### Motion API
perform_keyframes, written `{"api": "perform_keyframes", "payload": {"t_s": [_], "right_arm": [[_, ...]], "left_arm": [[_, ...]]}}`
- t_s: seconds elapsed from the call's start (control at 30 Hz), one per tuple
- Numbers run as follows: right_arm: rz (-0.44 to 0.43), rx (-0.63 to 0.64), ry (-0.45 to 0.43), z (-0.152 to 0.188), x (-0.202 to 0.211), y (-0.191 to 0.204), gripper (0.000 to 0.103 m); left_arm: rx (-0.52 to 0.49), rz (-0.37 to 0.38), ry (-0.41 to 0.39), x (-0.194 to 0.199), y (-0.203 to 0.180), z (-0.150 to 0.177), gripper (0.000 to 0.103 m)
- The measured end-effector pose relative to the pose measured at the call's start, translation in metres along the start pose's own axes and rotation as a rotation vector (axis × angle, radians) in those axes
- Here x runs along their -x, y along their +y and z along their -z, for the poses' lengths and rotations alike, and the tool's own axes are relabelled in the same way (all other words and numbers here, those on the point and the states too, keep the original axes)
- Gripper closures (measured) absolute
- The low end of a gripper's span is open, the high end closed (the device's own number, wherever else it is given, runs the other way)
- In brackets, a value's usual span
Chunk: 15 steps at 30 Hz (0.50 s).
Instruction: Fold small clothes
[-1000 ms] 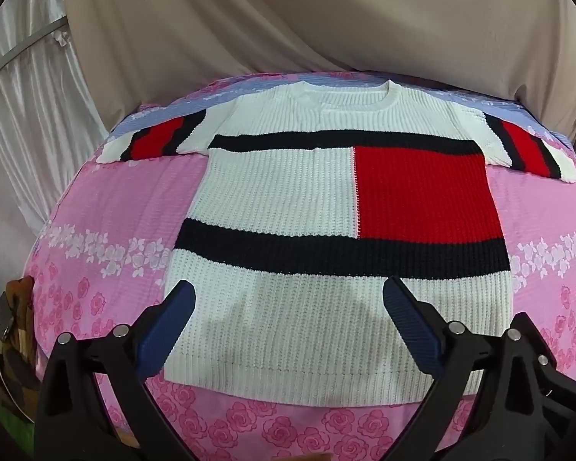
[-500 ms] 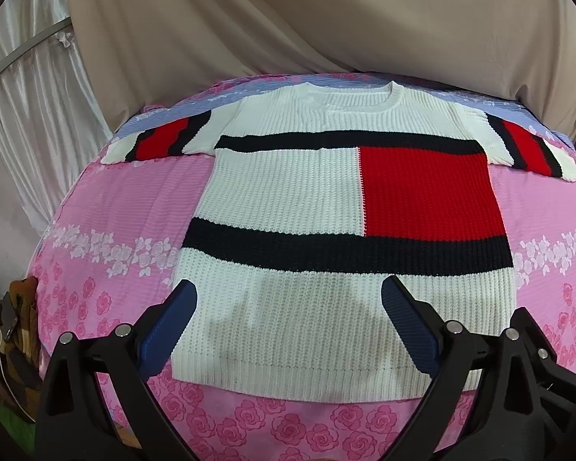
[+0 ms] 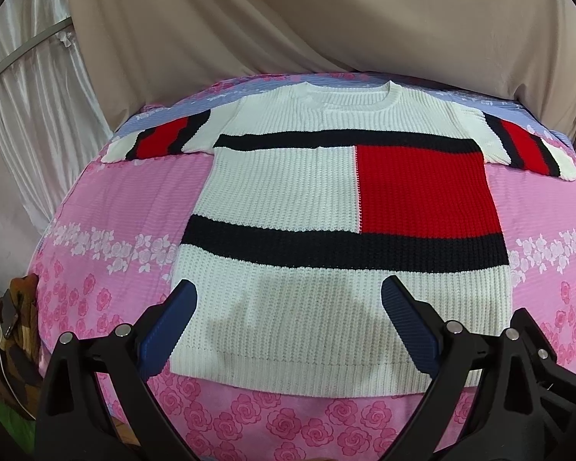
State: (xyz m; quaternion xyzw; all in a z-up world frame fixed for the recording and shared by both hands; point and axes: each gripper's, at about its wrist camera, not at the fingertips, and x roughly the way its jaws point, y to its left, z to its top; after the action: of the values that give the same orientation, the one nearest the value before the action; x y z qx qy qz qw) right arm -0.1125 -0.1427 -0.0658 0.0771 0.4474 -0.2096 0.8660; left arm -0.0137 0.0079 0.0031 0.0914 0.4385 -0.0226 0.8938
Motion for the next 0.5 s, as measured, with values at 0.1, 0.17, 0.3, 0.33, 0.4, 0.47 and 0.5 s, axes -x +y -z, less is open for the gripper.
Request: {"api": "perform_keyframes", "payload": {"t_s": [0.1, 0.17, 0.3, 0.33, 0.4, 0.47, 0.5], "right_arm": [[-0.001, 0.002, -0.003, -0.001, 0.0007, -0.0002, 0.009], [-0.002, 0.002, -0.006, -0.0008, 0.0012, -0.0004, 0.009], [-0.004, 0.006, -0.013, -0.002, 0.0026, 0.0006, 0.009], [-0.005, 0.007, -0.013, -0.0021, 0.0028, 0.001, 0.009], [-0.009, 0.007, -0.012, -0.0023, 0.0025, 0.0019, 0.009], [-0.011, 0.008, -0.01, -0.0021, 0.0023, 0.002, 0.009], [-0.011, 0.008, -0.01, -0.0021, 0.0022, 0.0025, 0.009]], "left_arm": [[0.001, -0.003, -0.004, 0.0015, -0.0008, -0.0014, 0.009], [0.005, -0.002, -0.004, 0.0019, -0.0001, -0.0025, 0.009], [0.007, -0.005, -0.01, 0.0031, 0.0011, -0.0036, 0.009], [0.007, -0.006, -0.01, 0.003, 0.0016, -0.0038, 0.009], [0.007, -0.008, -0.012, 0.0032, 0.0019, -0.0033, 0.009], [0.007, -0.009, -0.011, 0.003, 0.0026, -0.0033, 0.009], [0.007, -0.009, -0.011, 0.0029, 0.0029, -0.0033, 0.009]]}}
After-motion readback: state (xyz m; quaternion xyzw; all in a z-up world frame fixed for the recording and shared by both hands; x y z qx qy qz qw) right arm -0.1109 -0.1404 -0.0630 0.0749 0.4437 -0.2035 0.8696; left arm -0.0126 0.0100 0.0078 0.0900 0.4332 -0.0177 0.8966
